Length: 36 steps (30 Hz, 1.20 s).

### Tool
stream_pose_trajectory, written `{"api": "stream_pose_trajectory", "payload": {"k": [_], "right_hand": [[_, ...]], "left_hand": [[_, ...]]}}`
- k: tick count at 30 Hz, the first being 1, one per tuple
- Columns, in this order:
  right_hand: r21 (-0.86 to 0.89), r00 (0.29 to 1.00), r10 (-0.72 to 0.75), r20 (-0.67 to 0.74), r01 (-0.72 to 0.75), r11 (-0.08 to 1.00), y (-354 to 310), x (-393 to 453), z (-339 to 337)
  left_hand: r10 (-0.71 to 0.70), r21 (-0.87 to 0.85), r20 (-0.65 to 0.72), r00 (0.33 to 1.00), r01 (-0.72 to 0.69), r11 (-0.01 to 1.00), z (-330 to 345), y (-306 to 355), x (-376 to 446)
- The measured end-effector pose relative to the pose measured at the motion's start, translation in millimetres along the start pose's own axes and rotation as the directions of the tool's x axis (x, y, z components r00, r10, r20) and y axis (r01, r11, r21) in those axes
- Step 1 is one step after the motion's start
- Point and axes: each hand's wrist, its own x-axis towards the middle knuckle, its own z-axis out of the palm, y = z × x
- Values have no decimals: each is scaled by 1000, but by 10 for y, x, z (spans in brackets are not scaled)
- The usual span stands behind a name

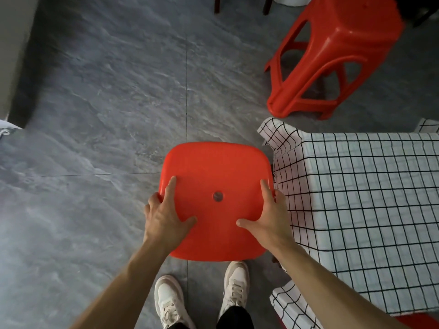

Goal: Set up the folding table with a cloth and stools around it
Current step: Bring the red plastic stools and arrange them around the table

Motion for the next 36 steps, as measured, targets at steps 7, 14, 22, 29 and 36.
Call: {"api": "stream_pose_trajectory", "payload": {"k": [7, 14, 22, 29, 36], "right_hand": [[-65, 997, -70, 42, 72, 995, 0, 78, -41], [-40, 1000, -15, 18, 16, 999, -30, -36, 29], [-17, 1000, 12, 12, -12, 1000, -6, -20, 48], [-90, 998, 22, 58, -17, 996, -105, -52, 44], [-102, 998, 38, 58, -32, 994, -238, -148, 255]], "left_hand": [[-72, -38, -42, 996, 71, 997, 57, -82, -133], [-37, -57, -36, 999, 35, 998, -75, -111, -56], [-14, -52, -98, 995, 9, 999, -89, -211, -48], [27, 61, -38, 999, -25, 998, -76, -175, -71], [47, 86, -38, 998, -44, 995, -233, -387, -47]]}}
